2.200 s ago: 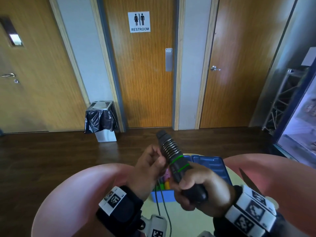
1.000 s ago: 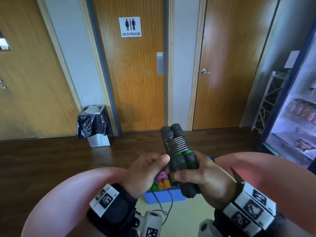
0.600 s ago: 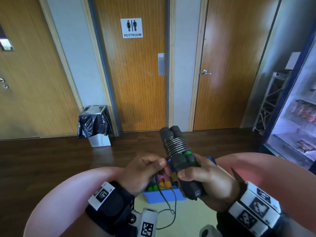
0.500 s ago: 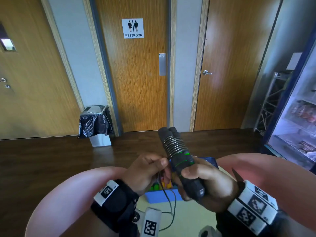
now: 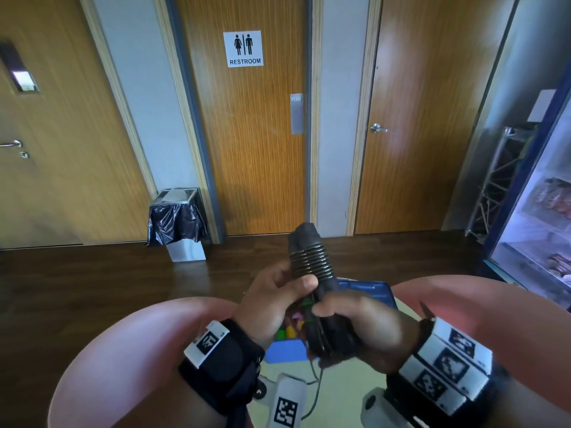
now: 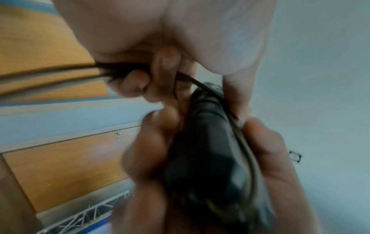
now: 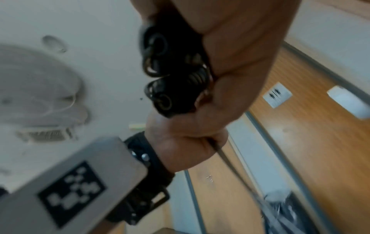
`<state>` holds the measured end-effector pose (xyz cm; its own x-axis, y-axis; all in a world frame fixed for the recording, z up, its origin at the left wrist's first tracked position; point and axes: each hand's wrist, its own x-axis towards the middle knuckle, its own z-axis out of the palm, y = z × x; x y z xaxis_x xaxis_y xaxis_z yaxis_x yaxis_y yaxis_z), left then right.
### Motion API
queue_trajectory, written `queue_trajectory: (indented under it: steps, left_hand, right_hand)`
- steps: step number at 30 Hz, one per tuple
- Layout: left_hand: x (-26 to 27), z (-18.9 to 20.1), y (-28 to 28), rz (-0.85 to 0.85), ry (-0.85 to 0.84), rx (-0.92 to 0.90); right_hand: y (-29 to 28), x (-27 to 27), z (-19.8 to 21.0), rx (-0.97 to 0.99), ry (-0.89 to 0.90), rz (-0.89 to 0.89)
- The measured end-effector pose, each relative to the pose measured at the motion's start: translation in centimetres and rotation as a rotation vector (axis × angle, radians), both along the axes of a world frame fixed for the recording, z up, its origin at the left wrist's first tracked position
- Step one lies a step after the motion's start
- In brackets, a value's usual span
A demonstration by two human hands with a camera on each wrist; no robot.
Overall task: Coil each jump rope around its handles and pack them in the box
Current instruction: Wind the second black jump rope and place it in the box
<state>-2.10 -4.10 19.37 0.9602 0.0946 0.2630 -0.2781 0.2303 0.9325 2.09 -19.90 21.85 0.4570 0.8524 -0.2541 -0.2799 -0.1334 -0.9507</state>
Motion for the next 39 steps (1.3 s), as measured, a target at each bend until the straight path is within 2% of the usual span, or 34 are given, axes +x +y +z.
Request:
queue_trajectory:
  steps: [2, 3, 6, 10, 12, 15, 21, 25, 27, 29, 32, 37, 39]
  left_hand:
    - [0.8, -0.1, -1.0, 0.191, 0.003, 0.083]
    - [1.2, -0.1, -1.5, 0.248, -0.007, 0.128]
    - [2.1, 0.1, -2.7, 0.309, -0.047, 0.298]
    - [3.7, 0.6, -3.3, 0.223, -0.084, 0.422]
    - [4.7, 0.3, -4.2, 0.166, -0.099, 0.399]
    - [6.4, -0.6, -6.4, 0.177, -0.067, 0.346]
    - [10.0, -1.9, -11.4, 0.17, -0.052, 0.209]
    - [11.3, -1.9, -15.9, 0.05, -0.041, 0.081]
    - [12.0, -1.9, -17.6, 0.077, -0.053, 0.078]
    - [12.7, -1.9, -18.2, 0.153, -0.06, 0.131]
    - [13.0, -1.4, -17.1, 0.278, -0.05, 0.232]
    - [12.2, 0.2, -14.8, 0.378, -0.095, 0.681]
    - [11.8, 0.2, -14.7, 0.395, -0.08, 0.737]
  right_hand:
    - [-0.1, 0.5, -0.2, 0.064, -0.18, -0.192]
    - [-0.3, 0.8, -0.3, 0.096, -0.208, -0.231]
    - [-2.1, 2.1, -0.2, 0.141, -0.141, -0.226]
    - [-5.4, 4.3, -0.1, 0.221, 0.054, -0.108]
    - [-7.1, 5.4, 0.1, 0.265, 0.144, -0.063]
    - [-9.8, 7.2, 0.5, 0.335, 0.257, -0.033]
    - [-14.6, 10.8, 0.2, 0.352, 0.425, 0.057]
    - [-16.6, 12.4, -0.1, 0.427, 0.492, 0.151]
    - [-17.4, 13.2, -0.4, 0.452, 0.541, 0.178]
    - [-18.1, 14.0, -0.7, 0.462, 0.575, 0.192]
    - [-18.9, 15.3, -1.0, 0.435, 0.512, 0.178]
    - [-19.8, 16.4, -1.9, 0.328, 0.362, 0.102]
    - [-19.8, 16.1, -2.0, 0.325, 0.349, 0.085]
